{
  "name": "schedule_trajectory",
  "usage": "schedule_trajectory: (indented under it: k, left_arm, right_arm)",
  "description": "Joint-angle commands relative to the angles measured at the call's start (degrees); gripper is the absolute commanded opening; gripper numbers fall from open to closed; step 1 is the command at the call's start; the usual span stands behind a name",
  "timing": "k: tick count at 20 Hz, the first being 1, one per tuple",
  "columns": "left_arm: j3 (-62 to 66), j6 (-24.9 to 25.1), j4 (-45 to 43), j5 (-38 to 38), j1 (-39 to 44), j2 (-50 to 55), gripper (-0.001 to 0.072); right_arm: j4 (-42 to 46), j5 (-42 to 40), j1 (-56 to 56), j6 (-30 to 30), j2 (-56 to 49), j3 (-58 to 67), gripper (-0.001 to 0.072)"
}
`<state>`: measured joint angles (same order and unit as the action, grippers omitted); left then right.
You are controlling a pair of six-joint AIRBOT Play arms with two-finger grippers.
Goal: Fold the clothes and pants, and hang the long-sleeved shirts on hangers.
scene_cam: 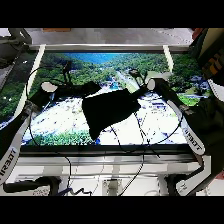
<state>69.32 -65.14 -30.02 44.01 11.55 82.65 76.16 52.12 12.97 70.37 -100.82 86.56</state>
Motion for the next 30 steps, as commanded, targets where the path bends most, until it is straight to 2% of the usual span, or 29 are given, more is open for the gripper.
schedule_trajectory:
  k: [1, 4, 7, 9, 13, 17, 21, 23, 24, 25, 26, 27, 28, 29, 30]
  left_arm:
    - [0.0, 0.0, 0.0, 0.2, 0.0, 0.0, 0.0641]
    - [0.0, 0.0, 0.0, 0.2, 0.0, 0.0, 0.0641]
    - [0.0, 0.0, 0.0, 0.2, 0.0, 0.0, 0.0641]
    - [0.0, 0.0, 0.0, 0.2, 0.0, 0.0, 0.0641]
    - [0.0, 1.7, 0.0, 0.2, -0.1, 0.0, 0.0641]
    - [0.0, 1.7, -0.2, 0.0, -0.1, 0.0, 0.0641]
    - [0.0, 1.7, -7.8, -0.6, -0.1, 0.0, 0.0641]
    - [0.0, 1.7, -8.6, -0.7, -0.1, 0.0, 0.0641]
    - [0.0, 1.7, -8.8, -1.2, -0.2, 0.0, 0.0641]
    - [0.0, 1.7, -10.0, -2.7, -0.3, 0.0, 0.0641]
    - [0.0, 1.7, -11.4, -4.0, -0.7, 0.0, 0.064]
    - [0.0, 1.7, -12.1, -5.0, -1.3, 0.0, 0.0623]
    - [0.0, 1.7, -12.0, -5.2, -2.3, 0.0, 0.0471]
    - [0.0, 1.7, -12.0, -5.2, -3.4, -0.1, 0.0285]
    - [0.0, 1.7, -12.0, -5.1, -4.8, -0.5, 0.0195]
  right_arm:
    - [-4.3, 3.8, -7.2, 7.6, -3.1, 0.0, 0.0542]
    - [-19.5, 10.5, -15.2, 6.2, -7.4, 0.0, 0.0537]
    - [-37.7, 16.9, -21.0, 0.0, -11.0, 0.0, 0.0538]
    - [-44.6, 19.0, -22.4, -3.8, -11.8, 0.0, 0.0542]
    - [-44.9, 16.2, -21.1, -3.8, -12.1, 0.0, 0.0572]
    - [-44.8, 17.7, -16.0, -3.9, -12.2, 0.0, 0.0572]
    - [-43.3, 16.0, -9.1, -4.1, -12.2, 0.0, 0.057]
    - [-41.9, 12.8, -6.1, -4.1, -12.2, 0.0, 0.0569]
    - [-41.7, 11.4, -4.7, -4.0, -12.2, 0.0, 0.0542]
    - [-41.8, 10.4, -3.4, -4.0, -12.2, 0.0, 0.0456]
    - [-41.8, 9.6, -2.0, -4.0, -12.2, 0.0, 0.0171]
    - [-41.8, 8.3, -0.9, -4.1, -12.2, 0.0, 0.0033]
    - [-41.9, 7.0, 0.1, -4.0, -12.1, 0.1, 0.0021]
    - [-41.6, 6.8, 0.7, -4.0, -11.9, 0.8, 0.0021]
    - [-41.6, 7.7, 0.6, -4.0, -11.5, 2.0, 0.0021]
